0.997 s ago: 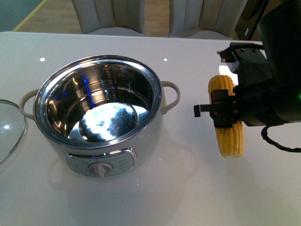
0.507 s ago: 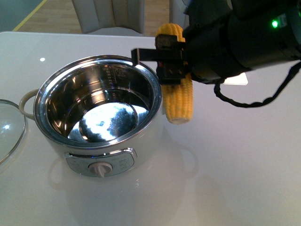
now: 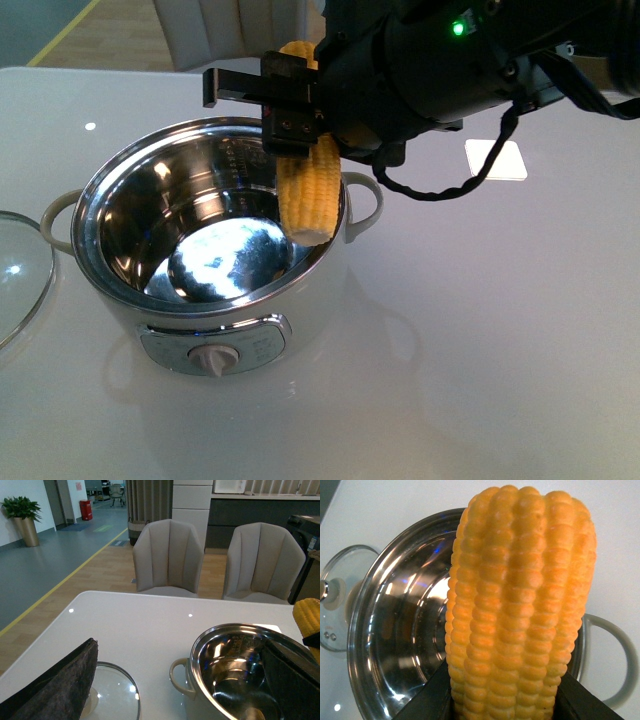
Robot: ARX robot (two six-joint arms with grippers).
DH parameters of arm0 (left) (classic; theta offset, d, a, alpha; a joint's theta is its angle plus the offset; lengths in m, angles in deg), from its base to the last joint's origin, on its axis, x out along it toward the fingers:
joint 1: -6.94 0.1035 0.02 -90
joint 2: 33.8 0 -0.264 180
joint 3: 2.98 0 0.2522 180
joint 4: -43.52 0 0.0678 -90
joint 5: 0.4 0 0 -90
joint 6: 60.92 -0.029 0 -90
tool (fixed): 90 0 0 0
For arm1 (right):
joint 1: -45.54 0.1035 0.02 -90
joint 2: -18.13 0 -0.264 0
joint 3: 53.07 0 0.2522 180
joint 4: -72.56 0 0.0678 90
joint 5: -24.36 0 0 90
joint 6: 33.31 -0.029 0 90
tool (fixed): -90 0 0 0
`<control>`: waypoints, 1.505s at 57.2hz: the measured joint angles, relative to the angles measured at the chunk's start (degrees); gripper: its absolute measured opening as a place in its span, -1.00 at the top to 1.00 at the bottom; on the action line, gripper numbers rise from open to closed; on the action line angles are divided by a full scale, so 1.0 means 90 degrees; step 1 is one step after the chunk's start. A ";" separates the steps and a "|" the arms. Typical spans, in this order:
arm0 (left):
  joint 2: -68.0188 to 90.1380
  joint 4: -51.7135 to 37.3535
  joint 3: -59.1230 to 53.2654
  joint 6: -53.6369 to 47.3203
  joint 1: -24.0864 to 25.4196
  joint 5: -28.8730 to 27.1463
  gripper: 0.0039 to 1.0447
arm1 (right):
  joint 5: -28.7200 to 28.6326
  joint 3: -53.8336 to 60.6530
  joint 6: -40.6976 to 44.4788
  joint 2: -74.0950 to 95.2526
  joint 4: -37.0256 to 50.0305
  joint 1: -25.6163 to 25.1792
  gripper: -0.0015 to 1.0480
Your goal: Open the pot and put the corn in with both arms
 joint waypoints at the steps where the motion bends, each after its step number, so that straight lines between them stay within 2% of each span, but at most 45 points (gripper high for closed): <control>1: 0.0000 0.0000 0.0000 0.0000 0.0000 0.0000 -0.88 | -0.0070 -0.0772 -0.0471 0.0517 -0.0250 0.0481 0.35; 11: 0.0000 0.0000 0.0000 0.0000 0.0000 0.0002 -0.88 | -0.0073 -0.1443 -0.0772 0.1059 -0.0512 0.0614 0.33; 30: 0.0000 0.0000 0.0000 0.0000 0.0000 0.0000 -0.88 | -0.0199 -0.1557 -0.1263 0.1341 -0.0500 0.0670 0.30; 35: 0.0000 0.0000 0.0000 0.0000 0.0000 0.0000 -0.88 | -0.0172 -0.1557 -0.1275 0.1341 -0.0500 0.0670 0.07; 41: 0.0000 0.0000 0.0000 0.0000 0.0000 -0.0002 -0.88 | -0.0163 -0.1557 -0.1277 0.1348 -0.0500 0.0680 -0.36; 52: 0.0000 0.0000 0.0000 0.0000 0.0000 0.0000 -0.88 | -0.0151 -0.1554 -0.1282 0.1348 -0.0500 0.0709 -0.86; 68: 0.0000 0.0000 0.0000 0.0000 0.0000 -0.0002 -0.88 | -0.0102 -0.1037 -0.1574 0.1003 -0.0172 0.0372 -0.83; 86: 0.0000 0.0000 0.0000 0.0000 0.0000 -0.0002 -0.88 | 0.0121 0.0049 -0.1780 -0.0556 0.0364 -0.0726 -0.83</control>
